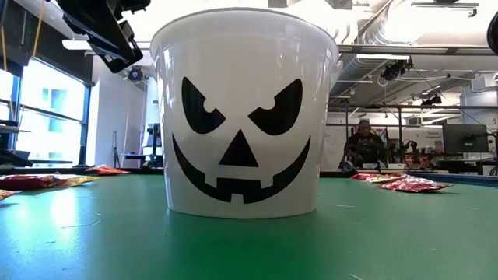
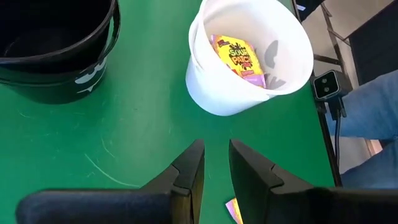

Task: Sort candy by brand, put in halloween buckets
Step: Put the yellow chocolate into the white bucket

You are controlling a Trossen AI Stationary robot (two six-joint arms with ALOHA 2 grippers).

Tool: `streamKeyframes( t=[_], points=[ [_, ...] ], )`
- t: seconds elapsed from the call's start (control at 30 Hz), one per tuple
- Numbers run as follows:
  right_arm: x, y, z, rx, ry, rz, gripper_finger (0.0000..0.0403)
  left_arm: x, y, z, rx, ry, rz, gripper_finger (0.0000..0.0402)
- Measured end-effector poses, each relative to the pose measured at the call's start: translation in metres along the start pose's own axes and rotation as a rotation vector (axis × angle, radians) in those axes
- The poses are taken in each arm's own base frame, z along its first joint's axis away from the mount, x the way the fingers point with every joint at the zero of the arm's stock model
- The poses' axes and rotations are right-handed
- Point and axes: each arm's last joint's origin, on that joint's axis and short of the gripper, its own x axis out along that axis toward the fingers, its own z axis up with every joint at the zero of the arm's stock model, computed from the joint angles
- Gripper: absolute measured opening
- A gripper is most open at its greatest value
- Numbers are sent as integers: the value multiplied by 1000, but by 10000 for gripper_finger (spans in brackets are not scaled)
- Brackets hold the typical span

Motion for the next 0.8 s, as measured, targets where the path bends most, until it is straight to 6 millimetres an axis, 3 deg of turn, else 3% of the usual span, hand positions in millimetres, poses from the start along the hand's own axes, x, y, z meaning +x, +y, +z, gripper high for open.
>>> streamKeyframes(
  t=[0.2, 0.43, 0.6, 0.8],
  points=[
    [2, -1, 1, 7, 13, -5, 124, 0, 0, 0, -8, 5, -9, 64],
    [3, -1, 0, -29, 43, 12, 13, 0, 0, 0, -7, 6, -10, 64],
    [1, 1, -3, -62, 76, 55, 4, 0, 0, 0, 3, 6, -11, 64],
    [-24, 4, -8, -46, -9, 99, 1, 0, 0, 0, 3, 7, -11, 64]
  ],
)
